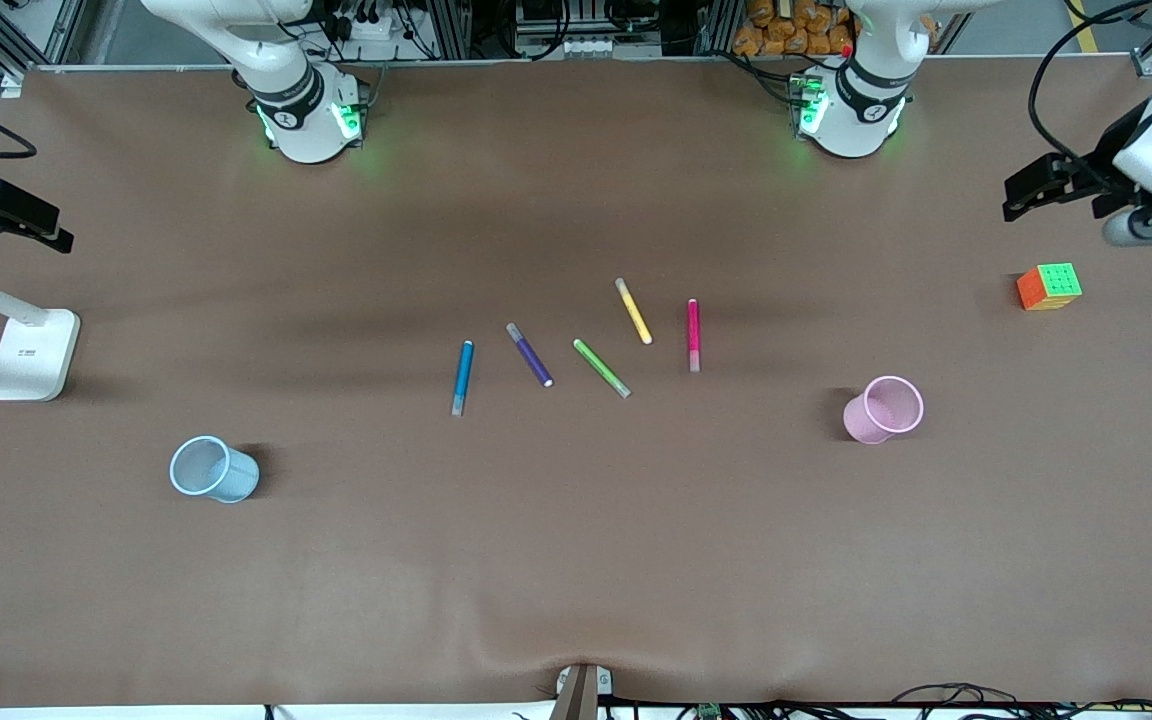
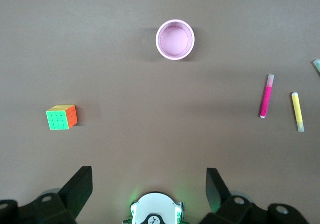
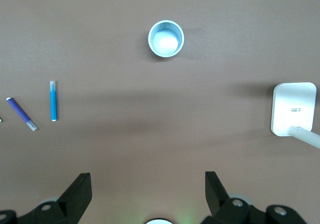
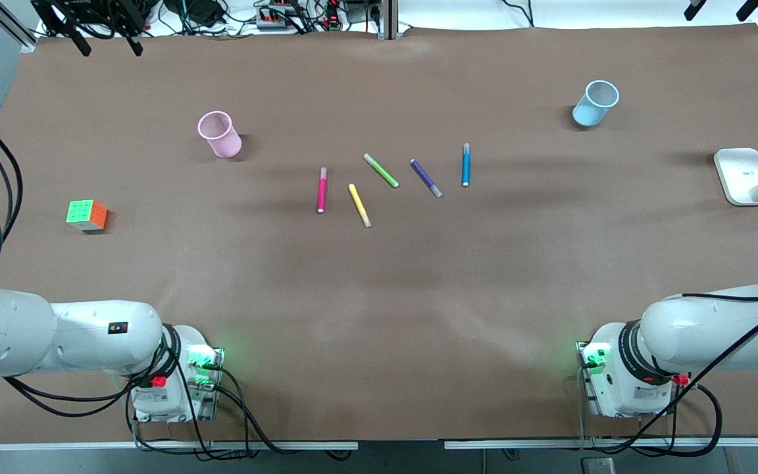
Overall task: Place pink and blue markers in matching cups
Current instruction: 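Reach the left gripper to the pink marker while the right gripper reaches the blue marker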
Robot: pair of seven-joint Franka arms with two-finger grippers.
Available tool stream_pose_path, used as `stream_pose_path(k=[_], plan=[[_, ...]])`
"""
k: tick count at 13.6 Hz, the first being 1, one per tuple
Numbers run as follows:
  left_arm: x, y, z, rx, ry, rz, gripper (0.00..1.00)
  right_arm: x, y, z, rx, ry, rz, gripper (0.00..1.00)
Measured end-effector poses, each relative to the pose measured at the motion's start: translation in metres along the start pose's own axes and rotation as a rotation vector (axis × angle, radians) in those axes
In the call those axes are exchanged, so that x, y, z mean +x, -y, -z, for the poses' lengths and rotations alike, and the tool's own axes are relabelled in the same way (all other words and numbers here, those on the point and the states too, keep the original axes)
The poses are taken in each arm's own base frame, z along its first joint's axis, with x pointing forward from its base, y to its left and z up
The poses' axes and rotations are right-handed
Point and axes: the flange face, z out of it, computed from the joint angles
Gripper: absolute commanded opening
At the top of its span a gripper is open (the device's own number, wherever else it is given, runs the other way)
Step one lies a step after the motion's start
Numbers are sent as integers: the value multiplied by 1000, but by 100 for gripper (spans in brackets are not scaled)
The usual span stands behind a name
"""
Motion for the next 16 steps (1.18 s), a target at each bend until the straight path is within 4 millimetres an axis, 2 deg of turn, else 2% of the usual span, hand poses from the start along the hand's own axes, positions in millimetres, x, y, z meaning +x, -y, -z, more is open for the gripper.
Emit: stream_pose_path(k=[7, 12, 14, 16], plan=[[18, -15, -36, 6, 108, -30, 100, 4, 0, -4, 0, 6, -1, 100], [37, -46, -75, -25, 194, -84, 100, 8, 0, -5, 3, 6, 0, 100], [44, -69, -93, -19, 227, -94, 100, 8, 2, -4, 8, 4, 10, 100], [51, -110, -108, 2, 251, -88, 100, 8, 9, 0, 9, -6, 50, 100]])
